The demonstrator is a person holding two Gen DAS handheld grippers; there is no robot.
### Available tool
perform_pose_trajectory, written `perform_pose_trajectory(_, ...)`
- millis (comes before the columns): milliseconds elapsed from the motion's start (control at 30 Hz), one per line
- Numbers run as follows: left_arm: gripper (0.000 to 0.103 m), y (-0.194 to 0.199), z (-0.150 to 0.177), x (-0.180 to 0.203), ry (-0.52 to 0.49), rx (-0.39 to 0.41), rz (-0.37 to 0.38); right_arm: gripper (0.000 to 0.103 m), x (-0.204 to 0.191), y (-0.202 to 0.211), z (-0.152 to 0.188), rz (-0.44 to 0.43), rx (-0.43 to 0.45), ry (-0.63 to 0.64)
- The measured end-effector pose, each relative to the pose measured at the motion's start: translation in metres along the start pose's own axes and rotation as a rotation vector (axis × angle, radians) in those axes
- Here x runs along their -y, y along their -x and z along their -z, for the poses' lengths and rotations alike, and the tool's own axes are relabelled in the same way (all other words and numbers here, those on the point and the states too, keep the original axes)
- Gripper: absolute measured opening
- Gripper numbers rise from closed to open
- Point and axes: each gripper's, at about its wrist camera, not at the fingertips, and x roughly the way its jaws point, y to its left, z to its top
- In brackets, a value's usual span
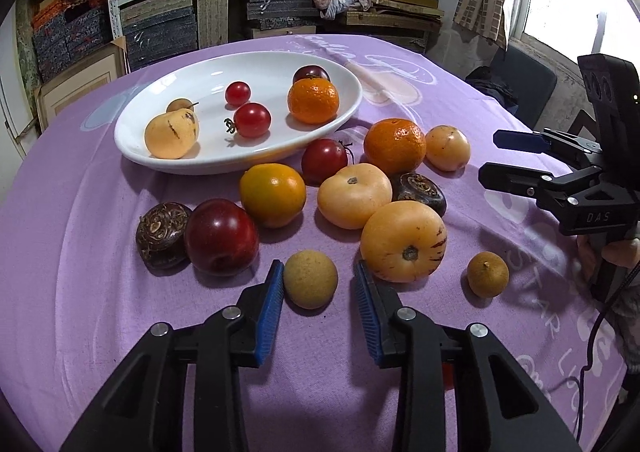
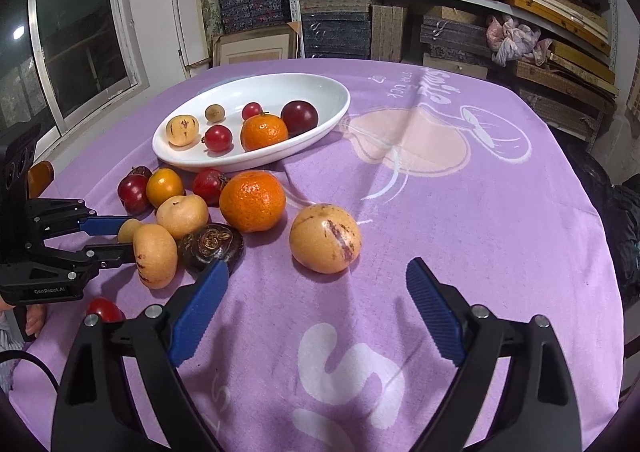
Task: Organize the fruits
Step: 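Grasp a small brown round fruit with the left gripper while the right gripper grasps the large yellow fruit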
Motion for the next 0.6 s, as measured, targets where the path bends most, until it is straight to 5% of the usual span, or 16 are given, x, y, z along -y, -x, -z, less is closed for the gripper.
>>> perform_pose_trajectory(200,0.035,-0.001,0.000,-0.001,0.015,-0.008,0.011,0.073,0.000,-0.022,-0.013,-0.009,-0.044,0.006)
perform_pose_trajectory(433,0.033,-0.001,-0.001,-0.003,0.026,-0.006,0.025,0.045,0.008,-0.036,-0.015,-0.043,-0.094,-0.044)
perform_pose_trajectory(600,0.027,-0.001,-0.001,-0.002,0.022,-0.007,0.035,0.045,0.009,-0.041,-0.015,-0.043,-0.119,-0.044)
